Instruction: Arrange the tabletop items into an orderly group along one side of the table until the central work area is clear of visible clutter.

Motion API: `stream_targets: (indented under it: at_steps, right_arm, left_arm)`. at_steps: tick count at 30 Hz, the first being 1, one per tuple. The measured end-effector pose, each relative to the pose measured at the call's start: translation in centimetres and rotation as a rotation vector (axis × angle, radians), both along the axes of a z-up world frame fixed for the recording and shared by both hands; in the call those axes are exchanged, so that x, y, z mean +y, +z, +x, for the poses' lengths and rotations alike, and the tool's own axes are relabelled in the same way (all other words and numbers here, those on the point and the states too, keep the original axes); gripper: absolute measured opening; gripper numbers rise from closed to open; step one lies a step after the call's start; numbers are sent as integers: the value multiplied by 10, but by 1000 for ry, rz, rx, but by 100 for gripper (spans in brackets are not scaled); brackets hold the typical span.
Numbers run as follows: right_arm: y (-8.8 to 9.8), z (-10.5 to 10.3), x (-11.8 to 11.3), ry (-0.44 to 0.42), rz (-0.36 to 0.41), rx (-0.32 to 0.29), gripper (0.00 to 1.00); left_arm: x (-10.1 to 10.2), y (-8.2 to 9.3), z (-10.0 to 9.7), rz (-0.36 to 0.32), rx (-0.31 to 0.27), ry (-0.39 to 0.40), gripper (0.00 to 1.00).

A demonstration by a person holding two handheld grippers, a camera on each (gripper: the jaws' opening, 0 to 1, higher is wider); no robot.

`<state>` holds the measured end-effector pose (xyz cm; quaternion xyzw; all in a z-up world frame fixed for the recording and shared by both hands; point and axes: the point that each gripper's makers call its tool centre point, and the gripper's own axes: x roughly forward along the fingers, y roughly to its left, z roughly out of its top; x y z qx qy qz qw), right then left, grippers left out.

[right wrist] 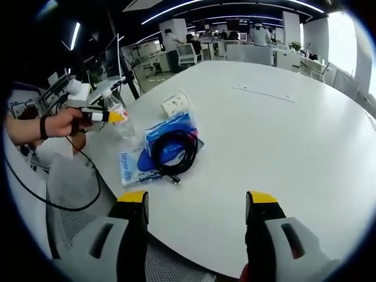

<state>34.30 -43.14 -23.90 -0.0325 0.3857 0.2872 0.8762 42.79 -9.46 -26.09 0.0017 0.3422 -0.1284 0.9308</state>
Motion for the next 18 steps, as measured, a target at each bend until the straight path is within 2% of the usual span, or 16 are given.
stream_targets:
  at_steps: [7, 18]
  right_arm:
    - [0, -1, 0, -4, 1, 3, 66]
    - [1, -1, -1, -5, 1, 4, 65]
  left_arm:
    - [-1, -1, 10, 20, 4, 35, 41]
    - [5, -1, 39, 42, 13, 116, 41]
